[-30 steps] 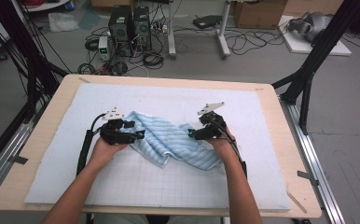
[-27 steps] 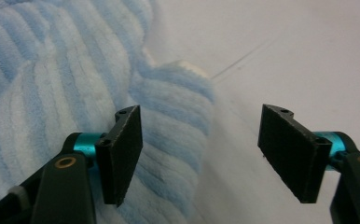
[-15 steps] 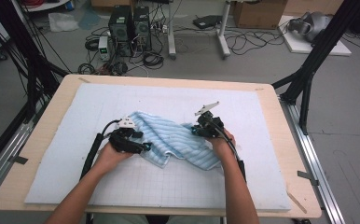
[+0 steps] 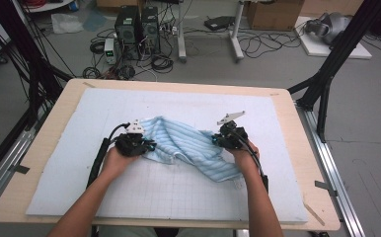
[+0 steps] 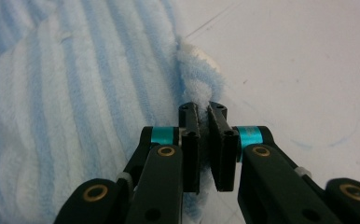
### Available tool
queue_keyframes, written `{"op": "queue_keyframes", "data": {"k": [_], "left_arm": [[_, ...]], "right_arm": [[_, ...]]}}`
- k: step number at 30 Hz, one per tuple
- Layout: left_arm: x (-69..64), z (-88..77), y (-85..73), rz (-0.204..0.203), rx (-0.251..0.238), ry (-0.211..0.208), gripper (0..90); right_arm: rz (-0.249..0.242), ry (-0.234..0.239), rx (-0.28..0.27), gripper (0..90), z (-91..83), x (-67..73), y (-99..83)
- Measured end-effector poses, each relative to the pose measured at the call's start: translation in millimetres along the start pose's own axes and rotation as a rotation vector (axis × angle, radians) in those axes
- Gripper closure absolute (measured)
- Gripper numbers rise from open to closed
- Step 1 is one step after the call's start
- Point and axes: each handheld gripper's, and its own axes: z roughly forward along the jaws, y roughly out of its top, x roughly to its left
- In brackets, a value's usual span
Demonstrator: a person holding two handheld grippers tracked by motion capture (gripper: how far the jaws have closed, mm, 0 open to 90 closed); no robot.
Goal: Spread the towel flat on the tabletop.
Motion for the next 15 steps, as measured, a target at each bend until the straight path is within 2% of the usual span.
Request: {"op": "queue_keyframes", "data": {"k": [2,5,8,12,13,15], "left_arm": [[9.7,0.0,1.3,-0.032,0.002,0.005,81.1],[24.3,-2.6,4.3,-0.069,-0.013,0.058,81.2],[38.6,-5.7,6.4,-0.091,-0.009,0.116,81.2],[54.4,-7.6,8.0,-0.129,-0.032,0.142,81.2],[57.9,-7.1,8.8,-0.135,-0.019,0.139,81.1],[61.7,-6.3,9.8,-0.136,-0.027,0.148,81.1]], "right_arm": [[-0.005,-0.005,0.006,84.6,-4.1,0.4,-4.2],[0.003,-0.006,0.008,84.7,-9.9,0.6,-11.2],[-0.002,-0.012,0.006,84.7,-16.3,3.9,-19.0],[0.004,0.006,0.019,84.7,-25.3,10.0,-26.9],[-0.005,0.01,0.007,84.7,-28.1,13.3,-27.7],[-0.02,0.026,-0.003,84.7,-32.3,20.3,-29.0]]}}
